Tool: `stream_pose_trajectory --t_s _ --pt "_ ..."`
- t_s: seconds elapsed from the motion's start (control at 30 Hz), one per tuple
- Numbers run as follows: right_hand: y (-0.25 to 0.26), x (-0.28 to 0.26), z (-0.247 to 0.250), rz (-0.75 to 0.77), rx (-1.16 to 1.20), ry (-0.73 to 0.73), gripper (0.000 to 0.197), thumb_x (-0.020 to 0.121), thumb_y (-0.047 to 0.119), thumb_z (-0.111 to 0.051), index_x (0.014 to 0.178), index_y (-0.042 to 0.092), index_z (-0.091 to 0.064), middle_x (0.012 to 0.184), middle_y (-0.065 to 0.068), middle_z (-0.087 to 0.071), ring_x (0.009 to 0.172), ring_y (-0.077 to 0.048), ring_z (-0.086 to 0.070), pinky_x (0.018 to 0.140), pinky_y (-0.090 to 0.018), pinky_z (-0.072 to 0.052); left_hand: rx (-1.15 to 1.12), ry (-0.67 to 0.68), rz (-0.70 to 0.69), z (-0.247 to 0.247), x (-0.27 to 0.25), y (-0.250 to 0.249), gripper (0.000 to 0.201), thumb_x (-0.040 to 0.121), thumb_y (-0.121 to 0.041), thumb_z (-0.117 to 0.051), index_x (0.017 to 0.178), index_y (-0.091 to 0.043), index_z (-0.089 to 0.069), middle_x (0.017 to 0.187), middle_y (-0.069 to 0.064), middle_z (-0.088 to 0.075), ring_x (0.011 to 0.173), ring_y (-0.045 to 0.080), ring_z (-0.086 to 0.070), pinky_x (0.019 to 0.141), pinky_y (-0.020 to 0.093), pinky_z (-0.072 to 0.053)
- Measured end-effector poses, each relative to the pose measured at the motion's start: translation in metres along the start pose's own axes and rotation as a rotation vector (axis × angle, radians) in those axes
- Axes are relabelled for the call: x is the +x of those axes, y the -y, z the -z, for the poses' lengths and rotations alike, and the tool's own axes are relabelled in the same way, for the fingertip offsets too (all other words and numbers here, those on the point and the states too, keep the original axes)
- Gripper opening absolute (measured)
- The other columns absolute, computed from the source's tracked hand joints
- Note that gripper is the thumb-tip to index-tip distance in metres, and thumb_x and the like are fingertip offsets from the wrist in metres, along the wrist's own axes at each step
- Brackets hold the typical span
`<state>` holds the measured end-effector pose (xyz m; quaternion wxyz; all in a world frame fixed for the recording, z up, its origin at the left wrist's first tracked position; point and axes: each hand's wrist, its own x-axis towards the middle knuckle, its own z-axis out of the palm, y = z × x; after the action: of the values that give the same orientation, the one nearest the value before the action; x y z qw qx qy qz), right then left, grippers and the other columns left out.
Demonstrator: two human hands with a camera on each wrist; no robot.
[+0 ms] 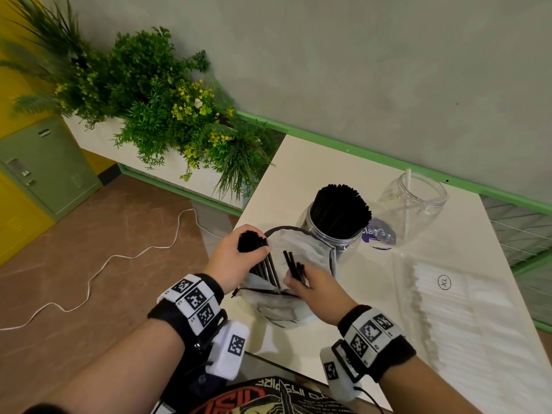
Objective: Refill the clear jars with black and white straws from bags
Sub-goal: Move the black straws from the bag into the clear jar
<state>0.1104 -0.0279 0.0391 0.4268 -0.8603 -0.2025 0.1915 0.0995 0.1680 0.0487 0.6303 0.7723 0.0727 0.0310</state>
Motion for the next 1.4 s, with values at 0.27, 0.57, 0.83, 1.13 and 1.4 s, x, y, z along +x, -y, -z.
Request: stream_pose_trajectory --t_s 0.27,0.57,0.83,1.13,1.4 --pt "0.0 0.002 0.017 0.193 -0.029 -0.578 0.012 0.092 0.03 -0.061 0.086 0.021 -0.066 0.088 0.007 -0.056 0.088 -0.015 -0.051 0.085 -0.017 -0.041 0.045 0.062 -0.049 -0.009 0.002 -0.008 0.014 0.081 -0.014 -0.072 0.083 -0.024 -0.062 0.082 -0.006 -0.064 0.079 0.006 -0.06 0.072 0.014 -0.046" --pt "-0.027 0.009 0.017 0.033 -0.129 -0.376 0.024 0.091 0.033 -0.063 0.1 0.011 -0.068 0.091 0.001 -0.05 0.082 -0.011 -0.053 0.075 -0.017 -0.042 0.059 0.157 -0.081 -0.03 0.003 -0.012 0.018 0.081 -0.017 -0.074 0.091 -0.028 -0.064 0.092 -0.008 -0.068 0.086 -0.001 -0.062 0.076 0.01 -0.044" --pt "-0.039 0.001 0.011 0.138 -0.017 -0.292 0.052 0.074 0.064 -0.057 0.111 0.029 -0.063 0.102 0.012 -0.048 0.102 -0.001 -0.046 0.085 -0.011 -0.036 -0.065 0.179 -0.036 -0.029 -0.002 -0.003 0.042 0.076 -0.013 -0.078 0.112 -0.023 -0.058 0.108 -0.005 -0.068 0.103 0.006 -0.062 0.092 0.018 -0.046" --pt "-0.029 0.01 -0.01 0.135 0.027 -0.307 0.06 0.062 0.054 -0.077 0.111 0.023 -0.061 0.107 0.002 -0.055 0.106 -0.01 -0.047 0.091 -0.015 -0.037 -0.143 0.316 0.017 -0.034 -0.012 -0.003 0.033 0.089 -0.011 -0.062 0.121 -0.021 -0.06 0.117 -0.004 -0.067 0.111 0.004 -0.06 0.094 0.019 -0.046" --pt "-0.02 0.008 -0.006 0.099 0.22 -0.294 0.02 0.085 0.024 -0.072 0.102 0.022 -0.063 0.102 -0.003 -0.064 0.098 -0.012 -0.06 0.085 -0.021 -0.047 -0.132 0.471 0.006 -0.026 -0.013 -0.01 0.054 0.079 -0.001 -0.05 0.116 -0.039 -0.037 0.12 -0.017 -0.049 0.1 -0.028 -0.047 0.085 -0.002 -0.033"
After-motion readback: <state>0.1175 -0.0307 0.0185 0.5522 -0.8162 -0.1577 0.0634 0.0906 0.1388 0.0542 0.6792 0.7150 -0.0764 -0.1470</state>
